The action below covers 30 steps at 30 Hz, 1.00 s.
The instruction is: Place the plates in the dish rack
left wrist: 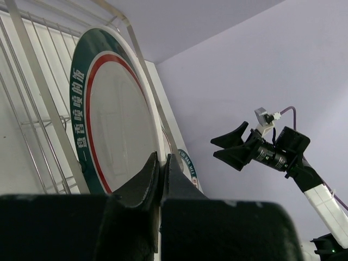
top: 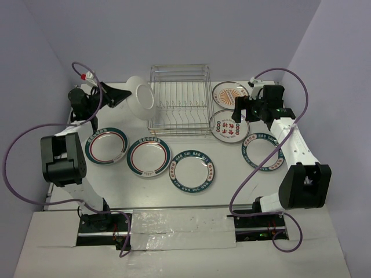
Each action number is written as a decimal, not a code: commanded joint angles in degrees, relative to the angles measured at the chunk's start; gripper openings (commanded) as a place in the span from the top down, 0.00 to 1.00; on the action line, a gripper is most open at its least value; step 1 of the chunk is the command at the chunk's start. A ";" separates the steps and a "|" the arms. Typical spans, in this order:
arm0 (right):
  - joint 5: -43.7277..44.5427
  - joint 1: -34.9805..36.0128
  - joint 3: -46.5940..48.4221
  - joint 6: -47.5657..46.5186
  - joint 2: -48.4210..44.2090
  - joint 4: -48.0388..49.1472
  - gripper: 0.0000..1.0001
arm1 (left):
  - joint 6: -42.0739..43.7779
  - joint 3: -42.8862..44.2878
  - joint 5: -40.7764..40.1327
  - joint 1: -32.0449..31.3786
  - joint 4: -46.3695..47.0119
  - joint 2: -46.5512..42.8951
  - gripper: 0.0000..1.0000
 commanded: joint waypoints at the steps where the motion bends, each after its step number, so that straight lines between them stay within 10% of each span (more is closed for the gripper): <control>1: -0.35 -0.13 1.89 -0.13 0.53 0.39 0.00 | 2.87 4.26 -1.83 -0.92 0.09 -0.22 1.00; 21: 0.00 -0.13 2.68 -0.57 -0.18 -0.31 0.00 | 13.86 9.88 -6.67 -2.32 -15.90 2.51 0.47; 27: 0.17 -0.13 3.29 -1.27 -1.05 -0.75 0.00 | 39.40 21.11 -14.74 -2.15 -40.74 -5.21 0.41; 30: 0.52 -0.21 3.21 -1.88 -1.85 -0.75 0.00 | 68.58 20.88 -18.97 -1.97 -54.55 -12.07 0.34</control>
